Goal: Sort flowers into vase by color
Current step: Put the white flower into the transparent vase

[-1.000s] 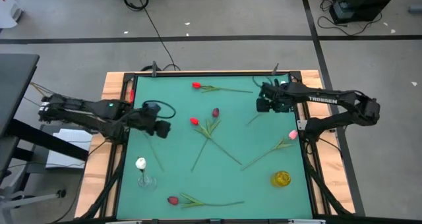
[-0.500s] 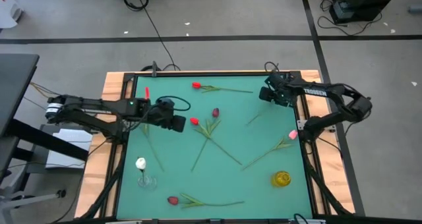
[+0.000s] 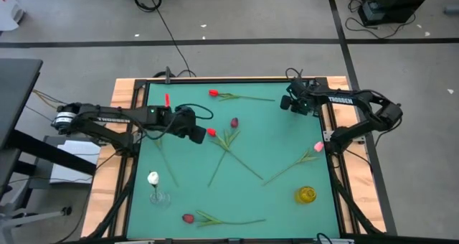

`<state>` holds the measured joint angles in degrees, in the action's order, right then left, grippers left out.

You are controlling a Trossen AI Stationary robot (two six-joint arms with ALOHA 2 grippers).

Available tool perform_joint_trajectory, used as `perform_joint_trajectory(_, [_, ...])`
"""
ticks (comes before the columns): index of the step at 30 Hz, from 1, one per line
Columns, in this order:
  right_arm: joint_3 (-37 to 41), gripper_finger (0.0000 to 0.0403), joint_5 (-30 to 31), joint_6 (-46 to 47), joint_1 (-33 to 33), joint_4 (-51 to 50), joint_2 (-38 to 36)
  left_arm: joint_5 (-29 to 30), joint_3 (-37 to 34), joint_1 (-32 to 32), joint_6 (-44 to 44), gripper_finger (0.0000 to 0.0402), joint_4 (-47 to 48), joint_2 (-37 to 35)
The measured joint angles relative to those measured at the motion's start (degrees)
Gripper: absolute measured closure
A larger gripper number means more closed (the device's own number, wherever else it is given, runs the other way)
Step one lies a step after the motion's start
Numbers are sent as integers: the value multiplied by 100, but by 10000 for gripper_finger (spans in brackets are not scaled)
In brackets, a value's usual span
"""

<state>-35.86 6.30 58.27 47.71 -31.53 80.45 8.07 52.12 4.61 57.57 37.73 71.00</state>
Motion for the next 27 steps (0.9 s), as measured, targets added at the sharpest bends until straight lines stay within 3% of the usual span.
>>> perform_joint_trajectory(3, [-2, 391, -130, -123, -105, 122, -199, -196, 0, 144, -237, 242, -307, -2])
perform_joint_trajectory(7, [-2, 385, -529, -263, -397, 605, -508, -354, 0, 275, -557, 242, -632, -9])
perform_joint_trajectory(15, [-2, 397, -1655, -1291, -1515, 3322, -966, -607, 1, 294, -1499, 235, -2104, 27])
perform_joint_trajectory(22, [-13, 399, -1798, -1525, -2509, 5891, -840, -834, -2, 370, -2172, 198, -3591, 228])
perform_joint_trajectory(27, [-219, 400, -1801, -2101, -2903, 6147, -835, -945, 3, 370, -2507, 181, -4564, 463])
